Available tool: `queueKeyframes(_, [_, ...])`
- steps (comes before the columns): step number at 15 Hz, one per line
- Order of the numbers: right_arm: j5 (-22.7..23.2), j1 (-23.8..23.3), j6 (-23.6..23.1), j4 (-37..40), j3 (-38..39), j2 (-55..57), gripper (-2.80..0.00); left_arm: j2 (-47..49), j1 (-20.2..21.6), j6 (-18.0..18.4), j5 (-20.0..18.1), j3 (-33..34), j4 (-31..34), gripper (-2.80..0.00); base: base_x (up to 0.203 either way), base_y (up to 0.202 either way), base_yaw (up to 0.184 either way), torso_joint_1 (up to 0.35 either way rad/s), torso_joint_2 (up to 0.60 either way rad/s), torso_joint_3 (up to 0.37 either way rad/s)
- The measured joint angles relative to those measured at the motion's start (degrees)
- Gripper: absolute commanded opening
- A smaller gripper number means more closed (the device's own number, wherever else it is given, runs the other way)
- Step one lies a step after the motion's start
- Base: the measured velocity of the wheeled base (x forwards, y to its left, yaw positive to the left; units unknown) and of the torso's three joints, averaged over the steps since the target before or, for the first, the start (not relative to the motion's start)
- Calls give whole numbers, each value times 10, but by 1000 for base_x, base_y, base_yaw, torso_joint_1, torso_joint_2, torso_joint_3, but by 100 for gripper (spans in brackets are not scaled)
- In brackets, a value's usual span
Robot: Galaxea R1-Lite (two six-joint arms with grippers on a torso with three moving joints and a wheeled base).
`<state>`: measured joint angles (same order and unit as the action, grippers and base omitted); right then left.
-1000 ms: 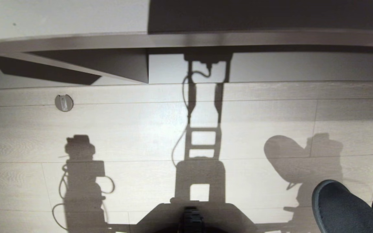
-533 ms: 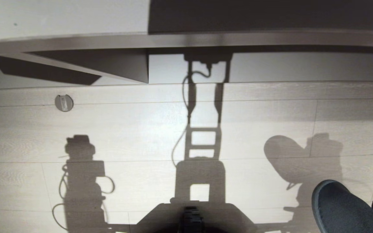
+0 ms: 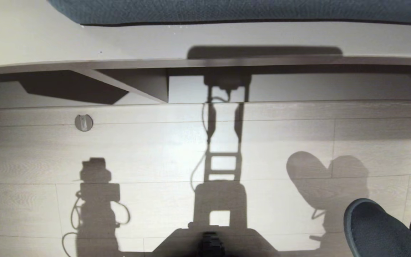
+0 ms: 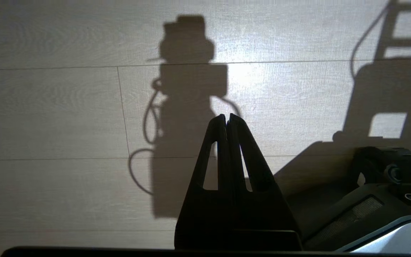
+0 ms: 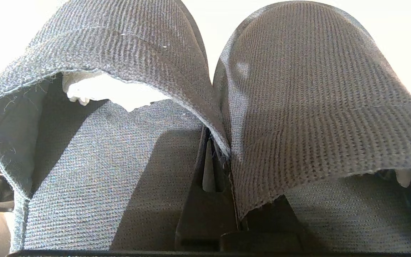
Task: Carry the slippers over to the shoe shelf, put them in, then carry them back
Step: Place the slippers on the floor
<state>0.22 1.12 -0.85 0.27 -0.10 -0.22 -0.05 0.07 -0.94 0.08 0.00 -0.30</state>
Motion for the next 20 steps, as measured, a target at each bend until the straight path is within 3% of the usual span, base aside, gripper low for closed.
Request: queueKeyframes(20, [0,0,0,0,0,1,-280,0,0,0,0,0,0,-280,0,0,0,3,2,201])
